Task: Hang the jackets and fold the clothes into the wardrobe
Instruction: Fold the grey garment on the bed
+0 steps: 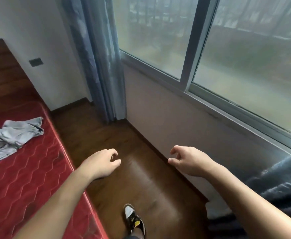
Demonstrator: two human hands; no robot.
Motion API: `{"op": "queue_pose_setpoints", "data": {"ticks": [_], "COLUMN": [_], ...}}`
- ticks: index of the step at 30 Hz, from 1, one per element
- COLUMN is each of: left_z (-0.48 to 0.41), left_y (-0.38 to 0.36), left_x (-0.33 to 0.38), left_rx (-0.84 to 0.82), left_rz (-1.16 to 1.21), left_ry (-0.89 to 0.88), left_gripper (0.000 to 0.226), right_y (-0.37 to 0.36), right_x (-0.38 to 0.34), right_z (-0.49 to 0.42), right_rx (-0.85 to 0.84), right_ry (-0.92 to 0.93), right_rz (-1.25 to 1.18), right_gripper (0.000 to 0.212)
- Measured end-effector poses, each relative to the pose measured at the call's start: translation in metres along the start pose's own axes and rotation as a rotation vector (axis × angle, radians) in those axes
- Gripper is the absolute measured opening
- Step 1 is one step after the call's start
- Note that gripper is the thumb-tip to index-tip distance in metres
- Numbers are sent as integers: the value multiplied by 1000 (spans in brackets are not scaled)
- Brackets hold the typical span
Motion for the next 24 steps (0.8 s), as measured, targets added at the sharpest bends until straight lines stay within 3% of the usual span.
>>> {"op": "queue_pose_setpoints", "data": {"ticks": [8,19,24], "left_z": [-79,-83,-115], "left_y": [119,177,205], "left_x": [-112,-306,-391], "left_rx": [96,199,282], "left_rz": [39,216,295], "left_ry": [147,522,681], "left_gripper": [45,43,44], "right_y": [46,28,17], "right_x": [-197,-460,-567], "right_z": [-156,-285,-360], "right_rx": [-50,-192,-244], "right_ry": [236,593,745], "right_rz": [86,229,309], "right_gripper": [37,44,37]}}
Point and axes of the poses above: each hand's wrist, its own z-axis away from the middle knuckle, its own y-axis out of the back of the hand, x = y × z, the point moved 10 cm from there along -z, towards the middle knuckle, and after that the axes turned 12 degrees about -y, right-handed, at the moved point
